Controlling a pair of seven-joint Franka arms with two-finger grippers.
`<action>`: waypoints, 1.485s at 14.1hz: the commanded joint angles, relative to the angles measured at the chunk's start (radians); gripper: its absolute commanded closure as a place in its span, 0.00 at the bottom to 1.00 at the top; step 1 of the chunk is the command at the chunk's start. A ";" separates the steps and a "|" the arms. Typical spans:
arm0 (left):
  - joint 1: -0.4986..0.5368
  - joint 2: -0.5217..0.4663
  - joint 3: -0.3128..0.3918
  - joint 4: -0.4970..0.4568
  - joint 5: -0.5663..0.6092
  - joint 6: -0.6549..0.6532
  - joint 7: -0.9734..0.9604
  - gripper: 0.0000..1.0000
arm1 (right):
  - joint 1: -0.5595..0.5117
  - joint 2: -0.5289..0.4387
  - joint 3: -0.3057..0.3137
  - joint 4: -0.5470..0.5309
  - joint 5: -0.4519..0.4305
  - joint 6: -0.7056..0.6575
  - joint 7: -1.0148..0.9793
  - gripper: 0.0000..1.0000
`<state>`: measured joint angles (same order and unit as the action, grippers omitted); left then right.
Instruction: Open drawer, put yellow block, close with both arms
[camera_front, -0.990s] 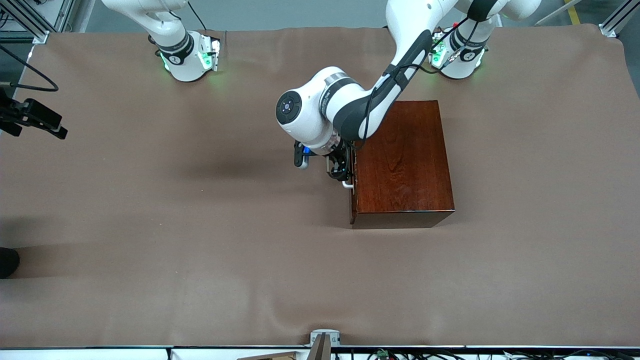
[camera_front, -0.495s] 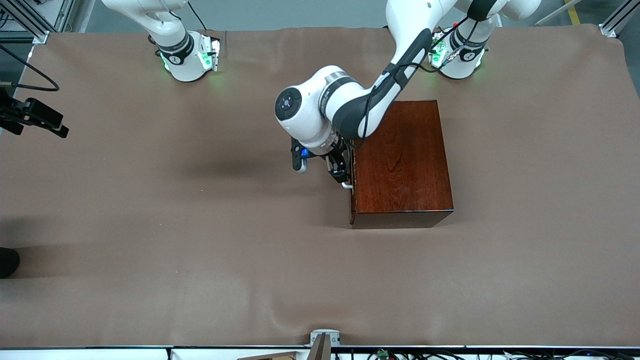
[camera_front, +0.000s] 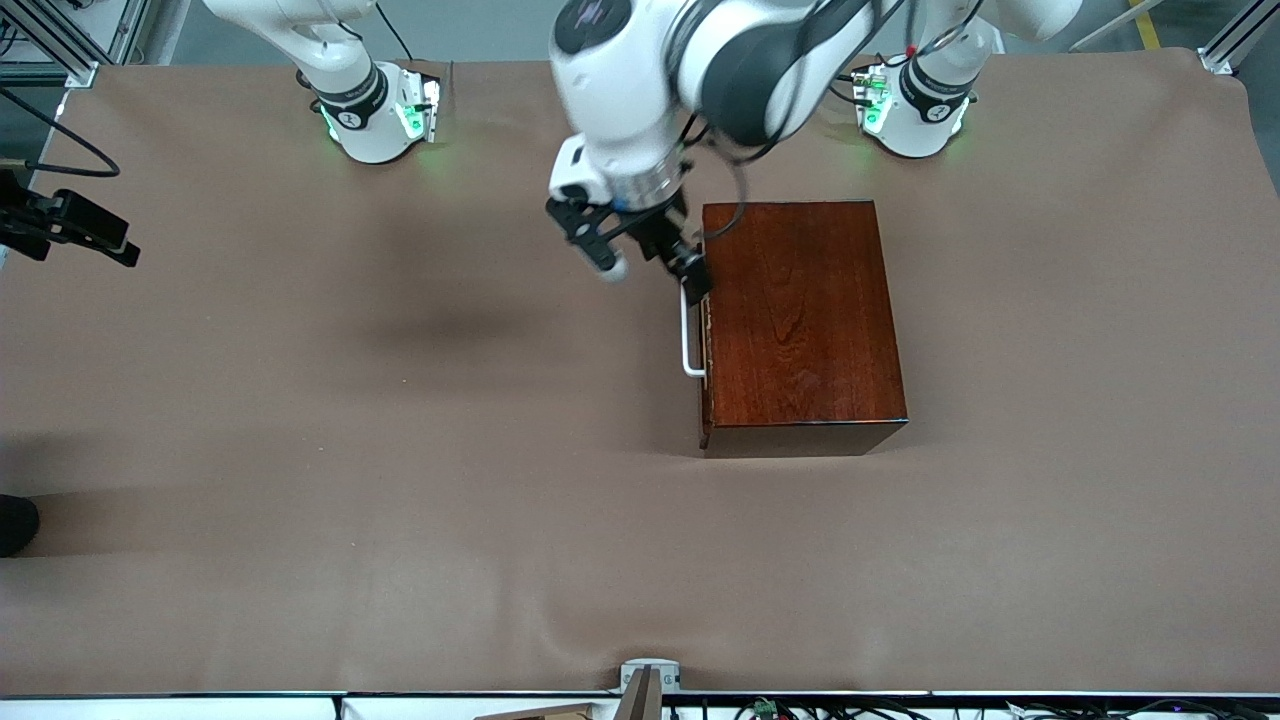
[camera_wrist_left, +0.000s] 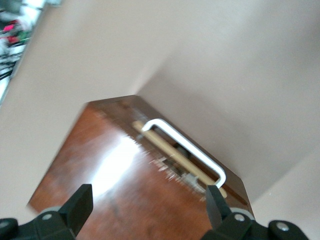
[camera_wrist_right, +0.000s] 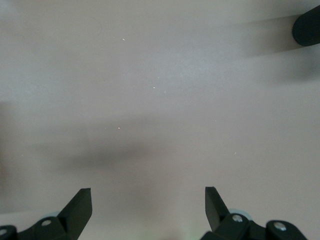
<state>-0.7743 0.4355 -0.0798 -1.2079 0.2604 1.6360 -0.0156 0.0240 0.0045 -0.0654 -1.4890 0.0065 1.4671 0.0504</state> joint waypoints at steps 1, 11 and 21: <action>0.128 -0.127 0.005 -0.052 -0.070 -0.045 -0.027 0.00 | -0.006 -0.015 0.001 -0.002 0.012 -0.013 0.013 0.00; 0.632 -0.248 0.003 -0.070 -0.218 -0.193 -0.190 0.00 | -0.006 -0.015 0.001 0.006 0.009 -0.011 0.013 0.00; 0.774 -0.406 0.014 -0.286 -0.285 -0.108 -0.032 0.00 | -0.009 -0.015 -0.005 0.006 -0.002 -0.024 0.013 0.00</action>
<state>-0.0198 0.0843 -0.0660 -1.4336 -0.0125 1.5026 -0.1167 0.0226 0.0039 -0.0754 -1.4837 0.0057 1.4567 0.0505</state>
